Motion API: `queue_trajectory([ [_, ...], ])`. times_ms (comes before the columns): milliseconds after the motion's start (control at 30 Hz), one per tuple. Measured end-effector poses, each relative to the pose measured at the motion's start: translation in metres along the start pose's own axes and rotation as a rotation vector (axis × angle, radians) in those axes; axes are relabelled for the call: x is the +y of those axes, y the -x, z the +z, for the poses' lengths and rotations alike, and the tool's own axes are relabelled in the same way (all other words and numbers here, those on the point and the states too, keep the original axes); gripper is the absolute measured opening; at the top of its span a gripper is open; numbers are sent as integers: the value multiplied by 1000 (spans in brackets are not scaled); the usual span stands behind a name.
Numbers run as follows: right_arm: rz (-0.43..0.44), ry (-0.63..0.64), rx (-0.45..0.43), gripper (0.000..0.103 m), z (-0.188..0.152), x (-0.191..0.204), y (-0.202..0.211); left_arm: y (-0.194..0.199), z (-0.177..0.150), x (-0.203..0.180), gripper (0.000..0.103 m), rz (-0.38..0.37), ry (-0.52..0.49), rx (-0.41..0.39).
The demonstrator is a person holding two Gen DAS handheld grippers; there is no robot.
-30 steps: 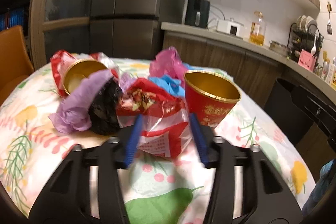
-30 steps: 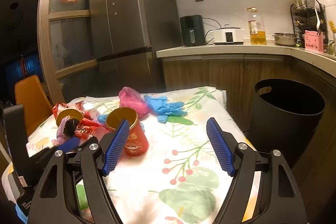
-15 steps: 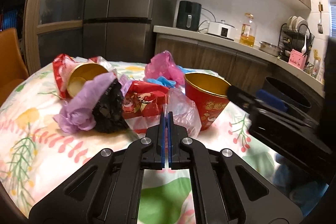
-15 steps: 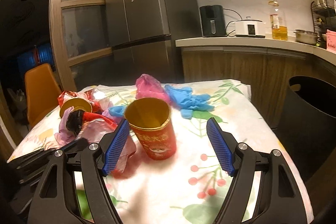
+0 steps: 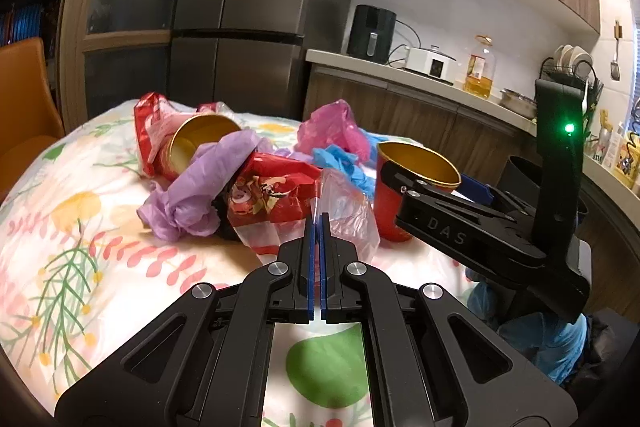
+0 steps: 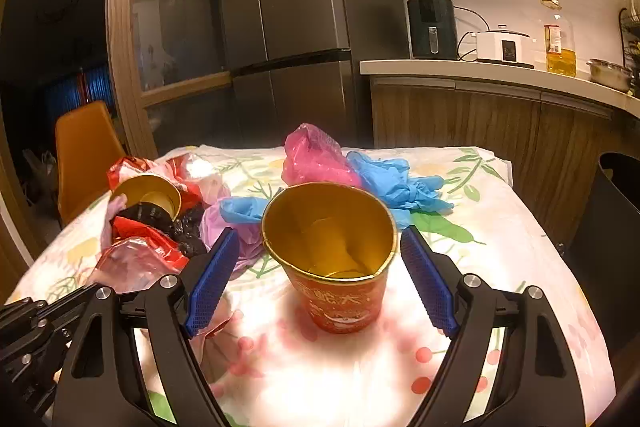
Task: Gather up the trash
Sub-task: 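Grasp the snack wrapper with the left tool while the right tool grasps the red cup, then carry the wrapper and red cup to the bin and open the right tool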
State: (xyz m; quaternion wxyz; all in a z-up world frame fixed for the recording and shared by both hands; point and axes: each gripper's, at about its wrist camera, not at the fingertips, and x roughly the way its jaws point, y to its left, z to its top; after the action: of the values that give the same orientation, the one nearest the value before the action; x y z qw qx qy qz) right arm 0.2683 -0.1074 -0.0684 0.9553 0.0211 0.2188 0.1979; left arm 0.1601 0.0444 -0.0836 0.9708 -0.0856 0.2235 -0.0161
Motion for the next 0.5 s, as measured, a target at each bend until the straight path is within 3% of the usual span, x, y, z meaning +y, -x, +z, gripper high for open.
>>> queue_trajectory([
  [67,-1,-2,8,79,-1,-1,-3,-1,0,2,1,-2,11,4],
  [200,1,-7,26,63,-2,-3,-6,-1,0,3,1,-1,13,6],
  [500,24,-19,-5,53,-3,-8,8,1,1,-4,0,-3,-1,6],
])
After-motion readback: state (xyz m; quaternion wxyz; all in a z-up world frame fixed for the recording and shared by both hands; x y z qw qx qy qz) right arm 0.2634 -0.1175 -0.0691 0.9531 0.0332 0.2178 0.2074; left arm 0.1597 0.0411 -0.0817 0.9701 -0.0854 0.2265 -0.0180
